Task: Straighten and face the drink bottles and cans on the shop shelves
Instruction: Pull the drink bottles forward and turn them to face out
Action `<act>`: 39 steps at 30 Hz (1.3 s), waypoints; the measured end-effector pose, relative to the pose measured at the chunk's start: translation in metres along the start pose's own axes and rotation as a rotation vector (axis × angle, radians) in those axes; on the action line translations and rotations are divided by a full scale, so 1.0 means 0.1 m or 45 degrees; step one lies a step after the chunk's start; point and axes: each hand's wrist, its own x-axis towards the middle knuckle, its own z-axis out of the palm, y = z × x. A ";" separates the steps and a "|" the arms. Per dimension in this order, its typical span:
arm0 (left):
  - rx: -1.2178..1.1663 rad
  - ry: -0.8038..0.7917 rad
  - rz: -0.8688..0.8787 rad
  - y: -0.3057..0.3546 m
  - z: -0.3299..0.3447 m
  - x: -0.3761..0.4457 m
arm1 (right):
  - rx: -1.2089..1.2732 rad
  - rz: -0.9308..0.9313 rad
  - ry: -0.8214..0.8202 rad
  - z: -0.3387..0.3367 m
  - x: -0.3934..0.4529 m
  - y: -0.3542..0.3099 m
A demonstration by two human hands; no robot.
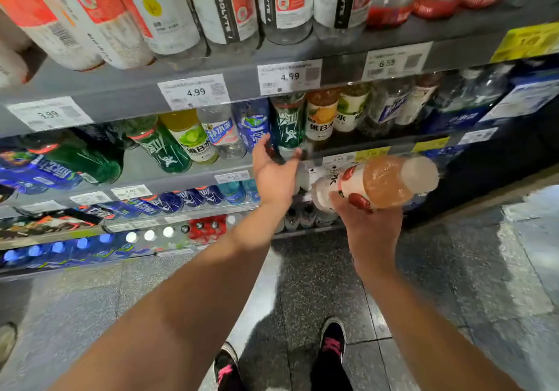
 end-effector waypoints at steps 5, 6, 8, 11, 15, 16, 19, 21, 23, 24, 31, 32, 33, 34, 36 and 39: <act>0.047 0.165 -0.011 0.11 0.52 0.24 | -0.033 -0.013 -0.110 -0.37 0.26 0.15; 0.087 0.200 -0.005 0.11 0.60 0.27 | -0.034 -0.014 -0.121 -0.42 0.29 0.18; 0.131 0.284 -0.001 0.11 0.71 0.30 | -0.062 -0.007 -0.131 -0.48 0.32 0.21; 0.168 0.408 0.004 0.11 0.80 0.33 | -0.096 0.009 -0.169 -0.52 0.31 0.24; 0.154 0.498 -0.022 0.11 0.83 0.36 | -0.062 0.106 -0.214 -0.57 0.33 0.31; 0.162 0.508 -0.025 0.11 0.83 0.37 | -0.069 0.118 -0.230 -0.58 0.33 0.31; 0.194 0.537 -0.027 0.14 0.80 0.41 | -0.085 0.128 -0.256 -0.60 0.34 0.32; 0.203 0.535 -0.031 0.15 0.78 0.43 | -0.090 0.138 -0.255 -0.60 0.33 0.32; 0.250 0.522 -0.019 0.15 0.77 0.44 | -0.103 0.131 -0.238 -0.61 0.34 0.30; 0.291 0.514 -0.008 0.15 0.77 0.44 | -0.112 0.125 -0.230 -0.61 0.34 0.29; 0.333 0.486 -0.050 0.19 0.71 0.43 | -0.127 0.110 -0.199 -0.57 0.28 0.24; 0.319 0.472 -0.060 0.20 0.71 0.40 | -0.134 0.106 -0.200 -0.56 0.27 0.24; 0.309 0.458 -0.062 0.21 0.70 0.35 | -0.135 0.103 -0.200 -0.53 0.26 0.23; 0.301 0.441 -0.054 0.21 0.69 0.31 | -0.128 0.100 -0.196 -0.52 0.26 0.23; 0.252 0.409 -0.016 0.18 0.64 0.22 | -0.103 0.085 -0.202 -0.50 0.27 0.22; 0.083 0.419 0.007 0.07 0.47 0.07 | -0.087 0.038 -0.221 -0.37 0.33 0.11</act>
